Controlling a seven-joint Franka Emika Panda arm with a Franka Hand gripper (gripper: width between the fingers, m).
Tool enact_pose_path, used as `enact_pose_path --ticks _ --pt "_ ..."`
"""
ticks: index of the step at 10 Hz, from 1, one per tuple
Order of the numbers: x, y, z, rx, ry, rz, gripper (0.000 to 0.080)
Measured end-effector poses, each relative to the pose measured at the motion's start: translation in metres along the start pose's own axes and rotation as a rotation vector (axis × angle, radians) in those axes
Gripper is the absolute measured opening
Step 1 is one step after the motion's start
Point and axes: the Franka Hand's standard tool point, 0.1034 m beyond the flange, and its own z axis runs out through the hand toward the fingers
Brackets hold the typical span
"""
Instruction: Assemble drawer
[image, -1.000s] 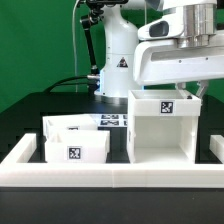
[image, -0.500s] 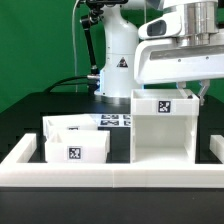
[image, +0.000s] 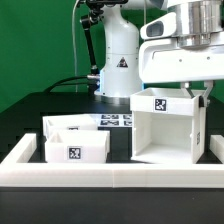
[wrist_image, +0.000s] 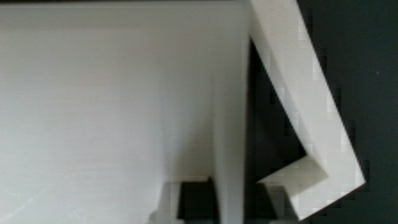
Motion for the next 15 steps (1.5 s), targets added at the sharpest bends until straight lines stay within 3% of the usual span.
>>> enact_pose_path --ticks 1,3,8,13,15 --pt "0.005 -0.001 -0.001 0.002 -0.012 0.067 0.0038" --pt "0.021 0.004 -0.002 0.049 -0.006 0.092 0.0038" --pt "0.017 -0.003 -0.004 0.067 -0.023 0.378 0.0038" --pt "0.035 -0.013 0.002 0.094 -0.067 0.729 0.0038" --pt "0.036 -0.021 0.006 0.094 -0.076 0.859 0.0038"
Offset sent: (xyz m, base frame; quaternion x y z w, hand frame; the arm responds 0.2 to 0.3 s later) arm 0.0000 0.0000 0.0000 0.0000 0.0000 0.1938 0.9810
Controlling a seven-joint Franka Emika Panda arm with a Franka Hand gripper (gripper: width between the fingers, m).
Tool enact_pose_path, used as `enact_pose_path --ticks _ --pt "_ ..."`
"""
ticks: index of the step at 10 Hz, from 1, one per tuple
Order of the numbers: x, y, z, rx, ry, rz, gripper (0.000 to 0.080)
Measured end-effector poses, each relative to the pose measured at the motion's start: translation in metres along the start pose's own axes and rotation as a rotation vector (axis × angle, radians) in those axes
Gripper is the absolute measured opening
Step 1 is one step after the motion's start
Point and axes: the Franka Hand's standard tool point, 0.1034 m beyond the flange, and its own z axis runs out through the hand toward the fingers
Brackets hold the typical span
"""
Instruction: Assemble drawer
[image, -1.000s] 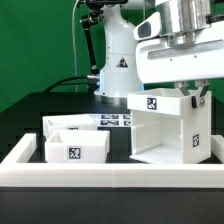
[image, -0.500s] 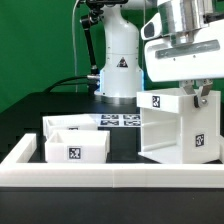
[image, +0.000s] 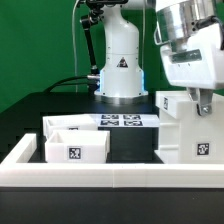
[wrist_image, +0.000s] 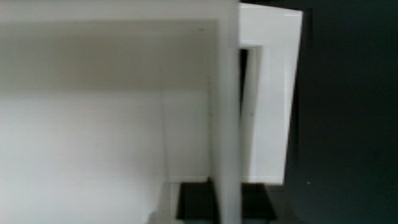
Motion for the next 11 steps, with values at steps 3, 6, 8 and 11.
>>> enact_pose_path --ticks 3,6,8,11 --pt "0.002 -0.021 0.003 0.021 0.013 0.055 0.0039" --pt "0.003 -0.025 0.003 0.007 0.010 0.047 0.0041" --pt "0.002 -0.024 0.003 0.006 0.010 0.042 0.0090" --pt "0.001 -0.026 0.000 0.011 0.010 0.004 0.0458"
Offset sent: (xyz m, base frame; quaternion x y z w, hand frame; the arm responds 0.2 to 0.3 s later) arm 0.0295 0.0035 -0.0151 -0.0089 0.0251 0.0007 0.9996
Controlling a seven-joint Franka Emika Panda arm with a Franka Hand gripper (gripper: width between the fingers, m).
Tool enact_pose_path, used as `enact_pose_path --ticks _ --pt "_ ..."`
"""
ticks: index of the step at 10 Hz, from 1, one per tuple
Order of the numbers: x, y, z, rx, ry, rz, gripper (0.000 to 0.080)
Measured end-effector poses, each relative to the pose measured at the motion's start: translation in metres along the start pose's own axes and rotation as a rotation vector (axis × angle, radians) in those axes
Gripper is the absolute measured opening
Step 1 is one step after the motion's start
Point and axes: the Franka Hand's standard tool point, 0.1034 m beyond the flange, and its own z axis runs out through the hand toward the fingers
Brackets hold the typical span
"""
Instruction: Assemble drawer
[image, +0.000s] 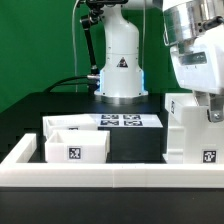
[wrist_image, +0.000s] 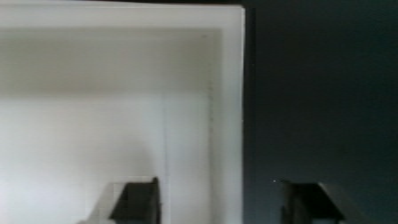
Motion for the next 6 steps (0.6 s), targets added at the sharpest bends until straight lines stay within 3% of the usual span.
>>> enact_pose_path --ticks 1,2,3,6 --pt "0.000 -0.001 -0.003 0.001 -0.001 -0.035 0.0458" --pt "-0.001 0.000 -0.006 -0.003 -0.005 -0.071 0.0580" --pt "-0.003 -0.002 -0.013 -0.001 -0.007 -0.111 0.0635" --pt "-0.009 0.003 -0.036 -0.033 -0.030 -0.280 0.0647"
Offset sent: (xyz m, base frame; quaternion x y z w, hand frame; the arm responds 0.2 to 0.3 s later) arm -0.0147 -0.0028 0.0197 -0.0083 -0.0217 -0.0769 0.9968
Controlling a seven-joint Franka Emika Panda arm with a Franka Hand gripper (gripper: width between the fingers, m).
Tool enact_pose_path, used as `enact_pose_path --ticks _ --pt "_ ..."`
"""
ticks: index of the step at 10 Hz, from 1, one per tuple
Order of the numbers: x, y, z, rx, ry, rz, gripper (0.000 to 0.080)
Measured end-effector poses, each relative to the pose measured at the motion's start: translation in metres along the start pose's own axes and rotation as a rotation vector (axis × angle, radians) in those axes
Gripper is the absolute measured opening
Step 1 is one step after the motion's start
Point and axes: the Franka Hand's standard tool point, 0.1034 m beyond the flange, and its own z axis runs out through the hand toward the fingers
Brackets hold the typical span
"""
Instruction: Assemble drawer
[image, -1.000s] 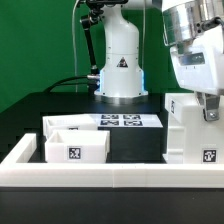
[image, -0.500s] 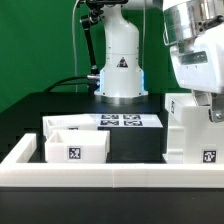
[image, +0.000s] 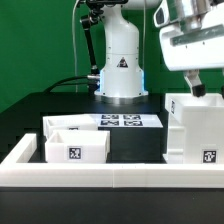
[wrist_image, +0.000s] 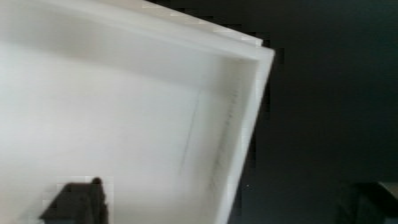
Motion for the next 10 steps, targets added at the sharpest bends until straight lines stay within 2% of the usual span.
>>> enact_pose_path --ticks 1,4,5,6,7,8,9,10 --pt "0.004 0.005 -0.006 0.001 0.004 -0.038 0.0649" --pt "0.003 0.005 -0.004 -0.001 0.004 -0.057 0.0649" --pt "0.003 0.007 -0.004 -0.020 0.004 -0.198 0.0649" --pt "0.006 0.012 -0.009 -0.088 0.002 -0.442 0.0649" --pt "0.010 0.010 -0.012 -0.103 -0.012 -0.603 0.0649" --pt "0.012 0.011 -0.012 -0.096 -0.018 -0.666 0.0649" --pt "0.013 0.010 -0.010 -0.073 -0.018 -0.641 0.0649" --pt "0.013 0.011 -0.010 -0.079 -0.020 -0.766 0.0649"
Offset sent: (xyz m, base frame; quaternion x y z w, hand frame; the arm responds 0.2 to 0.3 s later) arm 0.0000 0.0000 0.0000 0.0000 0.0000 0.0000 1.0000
